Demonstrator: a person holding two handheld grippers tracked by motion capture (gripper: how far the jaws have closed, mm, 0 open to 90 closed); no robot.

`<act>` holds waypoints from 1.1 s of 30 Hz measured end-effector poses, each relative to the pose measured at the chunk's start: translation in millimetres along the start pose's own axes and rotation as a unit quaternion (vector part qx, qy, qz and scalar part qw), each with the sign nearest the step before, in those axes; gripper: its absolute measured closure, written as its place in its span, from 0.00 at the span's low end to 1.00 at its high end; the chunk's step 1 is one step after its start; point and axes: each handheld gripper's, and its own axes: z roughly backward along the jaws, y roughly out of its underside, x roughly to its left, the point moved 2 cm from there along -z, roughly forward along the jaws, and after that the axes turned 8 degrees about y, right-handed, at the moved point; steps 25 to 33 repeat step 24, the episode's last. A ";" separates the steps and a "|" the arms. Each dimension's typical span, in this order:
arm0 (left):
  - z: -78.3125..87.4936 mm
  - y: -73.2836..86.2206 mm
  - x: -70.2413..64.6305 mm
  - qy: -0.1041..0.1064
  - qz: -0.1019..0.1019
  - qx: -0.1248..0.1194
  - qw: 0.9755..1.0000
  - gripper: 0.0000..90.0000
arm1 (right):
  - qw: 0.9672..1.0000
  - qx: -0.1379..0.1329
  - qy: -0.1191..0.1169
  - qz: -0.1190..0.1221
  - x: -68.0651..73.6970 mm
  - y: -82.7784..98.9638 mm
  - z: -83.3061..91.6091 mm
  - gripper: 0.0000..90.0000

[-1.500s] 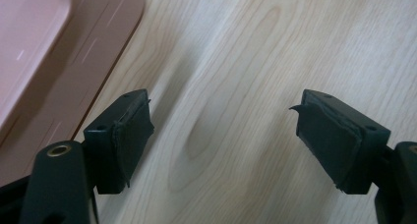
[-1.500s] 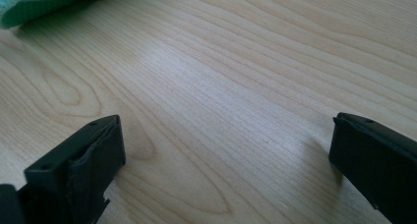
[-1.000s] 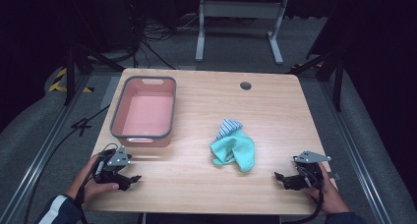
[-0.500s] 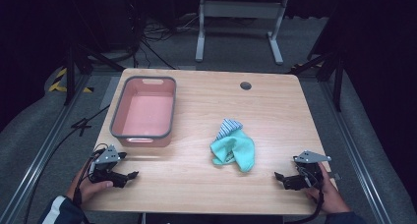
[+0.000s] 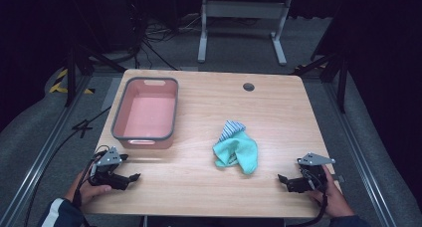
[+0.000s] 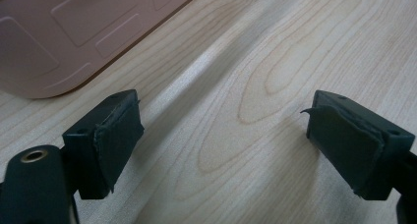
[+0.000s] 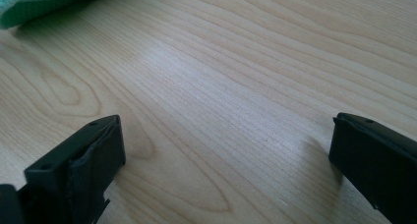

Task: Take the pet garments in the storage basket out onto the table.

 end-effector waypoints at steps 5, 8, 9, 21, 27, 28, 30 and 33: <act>-1.0 -0.6 0.0 0.000 0.001 -0.001 1.000 0.14 | 1.000 -0.001 0.000 -0.001 0.2 0.0 0.0 0.01; -1.1 -0.7 -0.3 -0.002 0.003 -0.001 1.000 0.14 | 1.000 -0.001 0.000 -0.001 0.1 0.0 -0.1 0.01; -1.4 -0.8 -0.7 -0.003 0.006 -0.002 1.000 0.14 | 1.000 -0.001 0.000 0.000 0.0 0.0 0.0 0.01; -3.1 -2.4 -1.1 -0.007 0.009 0.001 1.000 0.11 | 1.000 0.000 0.000 0.001 -0.2 0.0 -0.1 0.01; -3.2 -2.7 -0.9 -0.009 0.008 0.002 1.000 0.10 | 1.000 0.000 0.000 -0.001 0.1 -0.1 0.0 0.01; -3.2 -2.7 -0.9 -0.009 0.008 0.002 1.000 0.10 | 1.000 0.000 0.000 -0.001 0.1 -0.1 0.0 0.01; -3.2 -2.7 -0.9 -0.009 0.008 0.002 1.000 0.10 | 1.000 0.000 0.000 -0.001 0.1 -0.1 0.0 0.01; -3.2 -2.7 -0.9 -0.009 0.008 0.002 1.000 0.10 | 1.000 0.000 0.000 -0.001 0.1 -0.1 0.0 0.01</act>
